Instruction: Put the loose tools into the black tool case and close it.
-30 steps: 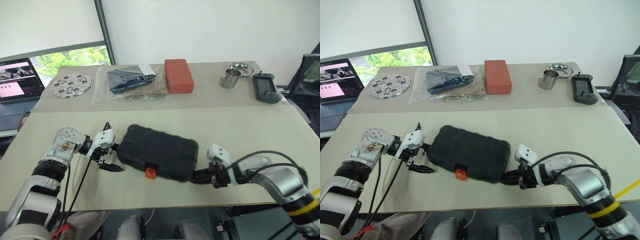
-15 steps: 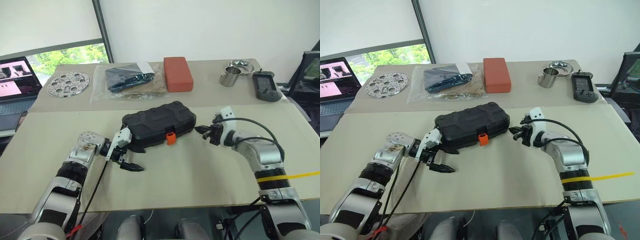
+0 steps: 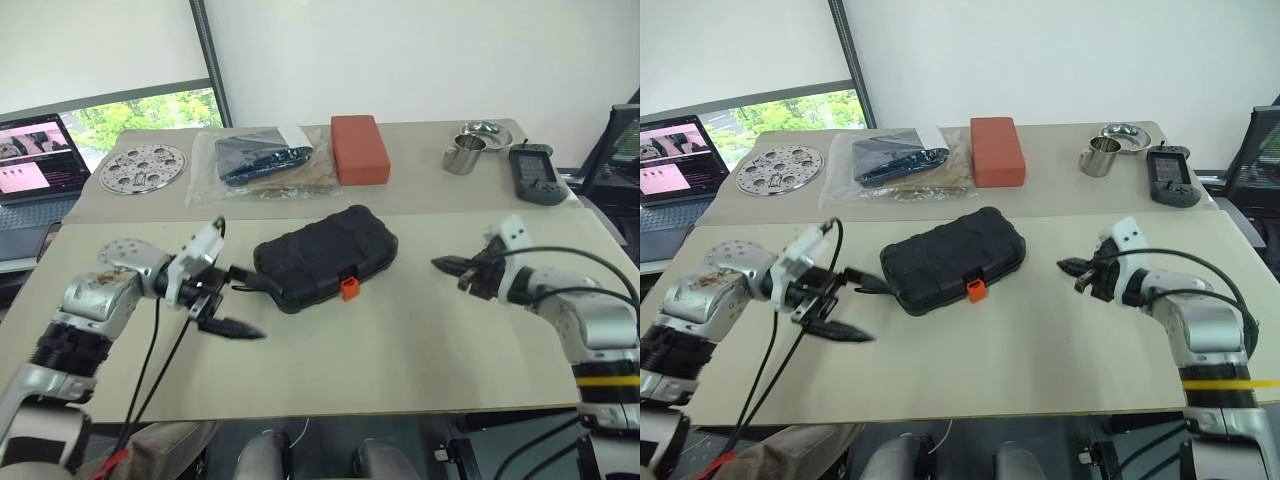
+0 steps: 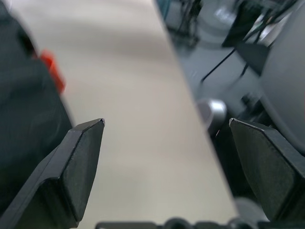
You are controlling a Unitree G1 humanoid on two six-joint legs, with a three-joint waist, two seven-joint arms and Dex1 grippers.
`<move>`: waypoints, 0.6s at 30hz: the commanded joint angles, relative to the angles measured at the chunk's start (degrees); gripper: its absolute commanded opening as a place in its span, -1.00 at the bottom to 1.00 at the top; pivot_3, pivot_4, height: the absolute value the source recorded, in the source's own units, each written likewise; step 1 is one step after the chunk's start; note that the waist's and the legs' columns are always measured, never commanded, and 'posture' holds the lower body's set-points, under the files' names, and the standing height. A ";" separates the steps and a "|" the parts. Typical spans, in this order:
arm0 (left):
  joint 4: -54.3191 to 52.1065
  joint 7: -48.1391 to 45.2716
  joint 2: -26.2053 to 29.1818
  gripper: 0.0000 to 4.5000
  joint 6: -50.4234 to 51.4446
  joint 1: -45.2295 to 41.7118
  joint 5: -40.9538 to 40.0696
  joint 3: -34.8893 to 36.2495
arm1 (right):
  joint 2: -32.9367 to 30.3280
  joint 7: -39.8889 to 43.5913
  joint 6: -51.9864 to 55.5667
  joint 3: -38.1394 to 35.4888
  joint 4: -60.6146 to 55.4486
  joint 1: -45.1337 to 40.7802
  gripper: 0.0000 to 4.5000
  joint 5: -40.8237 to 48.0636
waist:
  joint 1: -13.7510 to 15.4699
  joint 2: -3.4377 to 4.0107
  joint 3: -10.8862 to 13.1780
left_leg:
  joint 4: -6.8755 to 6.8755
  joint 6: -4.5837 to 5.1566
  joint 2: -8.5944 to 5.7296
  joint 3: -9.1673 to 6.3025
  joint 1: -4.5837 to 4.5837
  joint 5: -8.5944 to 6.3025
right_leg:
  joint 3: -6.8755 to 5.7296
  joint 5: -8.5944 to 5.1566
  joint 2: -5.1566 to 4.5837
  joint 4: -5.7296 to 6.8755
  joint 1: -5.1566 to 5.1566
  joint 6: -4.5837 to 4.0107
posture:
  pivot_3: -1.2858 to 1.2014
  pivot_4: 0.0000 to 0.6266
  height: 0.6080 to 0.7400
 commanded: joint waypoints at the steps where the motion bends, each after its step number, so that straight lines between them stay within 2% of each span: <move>1: 6.14 11.55 -8.10 1.00 -6.28 -7.10 5.37 4.32 | 0.08 0.78 0.52 1.73 -10.49 2.85 -0.97 1.17 | 0.29 -0.02 0.00 | 0.07 0.01 -0.05 -0.04 -0.02 0.00 | 0.00 0.00 0.02 0.01 0.00 0.01 | 0.03 -0.52 1.00; 4: 15.01 19.59 -15.29 1.00 -15.87 -11.53 16.13 1.23 | 3.29 -2.43 0.09 5.72 -14.74 4.77 -0.97 -0.83 | 0.19 -0.01 -0.02 | 0.20 0.06 -0.07 -0.06 -0.01 -0.03 | 0.10 0.01 0.04 0.00 0.07 0.03 | 0.03 -0.52 1.00; 8: 25.60 24.88 -19.75 1.00 -24.68 -14.37 26.79 -2.56 | 7.57 -8.47 2.87 8.00 -17.55 4.97 -0.97 -2.59 | -0.38 -0.01 -0.02 | 0.18 -0.03 -0.08 -0.03 -0.03 0.02 | 0.24 0.01 0.11 -0.01 -0.01 0.02 | 0.03 -0.52 1.00; 10: 29.10 25.88 -21.12 1.00 -27.25 -14.84 29.65 -3.62 | 8.90 -10.71 4.81 8.92 -19.21 5.27 -0.97 -2.94 | -0.40 -0.02 -0.01 | 0.17 -0.17 -0.06 -0.01 -0.06 0.11 | 0.28 0.01 0.12 -0.01 -0.07 0.02 | 0.03 -0.52 1.00; 16: 35.98 27.86 -23.19 1.00 -31.27 -13.68 33.83 -3.99 | 14.38 -20.04 9.31 13.35 -26.19 7.19 -0.19 -6.60 | -0.19 0.02 -0.15 | 0.12 -0.25 -0.06 -0.01 -0.03 0.16 | 0.22 0.00 0.08 -0.01 -0.04 0.02 | 0.03 -0.52 1.00; 18: 37.09 27.29 -23.23 1.00 -31.28 -13.39 33.94 -3.67 | 14.87 -21.59 10.88 15.14 -27.97 7.74 -0.19 -7.73 | -0.22 0.01 -0.16 | 0.12 -0.13 -0.05 -0.01 -0.02 0.08 | 0.20 0.00 0.08 -0.01 -0.02 0.03 | 0.03 -0.52 1.00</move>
